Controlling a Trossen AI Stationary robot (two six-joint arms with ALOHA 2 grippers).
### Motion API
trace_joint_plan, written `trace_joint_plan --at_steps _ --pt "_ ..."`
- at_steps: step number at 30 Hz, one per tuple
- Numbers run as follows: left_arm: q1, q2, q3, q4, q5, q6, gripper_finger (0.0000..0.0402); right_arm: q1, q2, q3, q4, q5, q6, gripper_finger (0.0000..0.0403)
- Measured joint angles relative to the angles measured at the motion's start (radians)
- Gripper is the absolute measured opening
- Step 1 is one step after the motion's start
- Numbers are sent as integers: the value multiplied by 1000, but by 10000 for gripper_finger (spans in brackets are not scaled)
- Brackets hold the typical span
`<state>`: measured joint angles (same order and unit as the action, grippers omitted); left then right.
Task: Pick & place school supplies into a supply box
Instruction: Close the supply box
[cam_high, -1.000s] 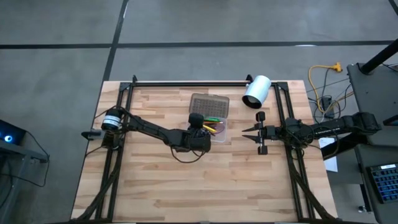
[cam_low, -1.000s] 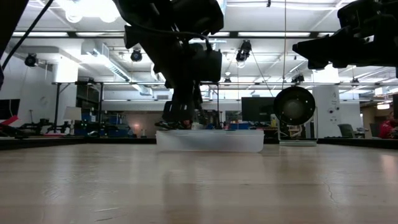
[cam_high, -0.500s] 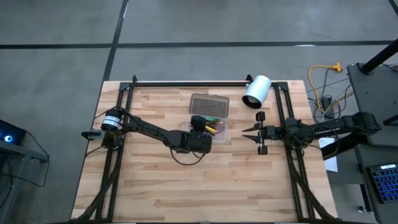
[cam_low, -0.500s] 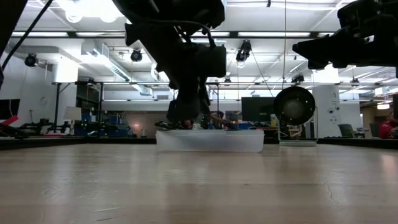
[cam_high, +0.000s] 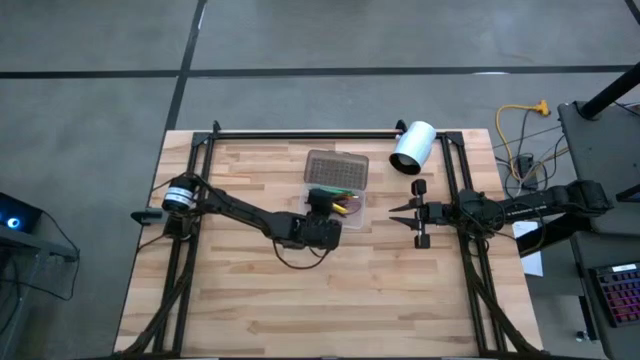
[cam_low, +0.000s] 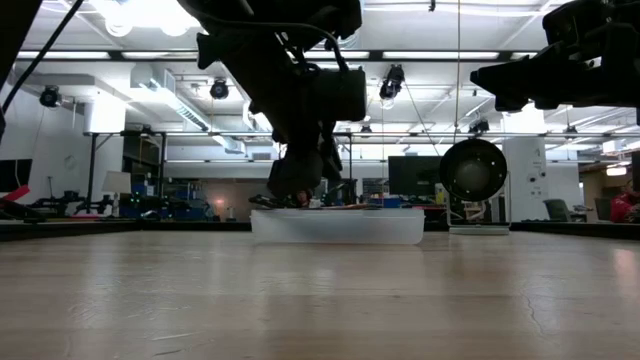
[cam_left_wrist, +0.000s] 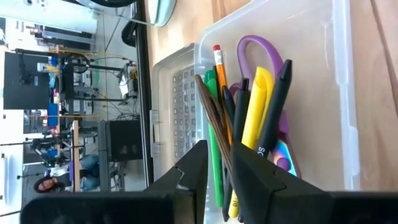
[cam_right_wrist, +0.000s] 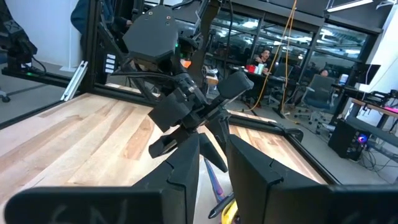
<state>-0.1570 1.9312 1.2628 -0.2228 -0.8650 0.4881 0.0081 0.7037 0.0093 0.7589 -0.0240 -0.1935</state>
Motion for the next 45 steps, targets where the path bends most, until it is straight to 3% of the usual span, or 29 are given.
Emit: trace_joint_plan --at_steps 21,27,36,45 --pt "-8 -1 24 7 -1 -1 54 0 0 0 0 0 2 73" --pt "-11 -1 5 6 6 -63 54 0 0 0 0 0 0 73" --pt "-6 -7 15 20 314 -55 54 0 0 0 0 0 1 73" --pt "-4 -81 -16 46 445 -74 54 0 0 0 0 -1 0 73"
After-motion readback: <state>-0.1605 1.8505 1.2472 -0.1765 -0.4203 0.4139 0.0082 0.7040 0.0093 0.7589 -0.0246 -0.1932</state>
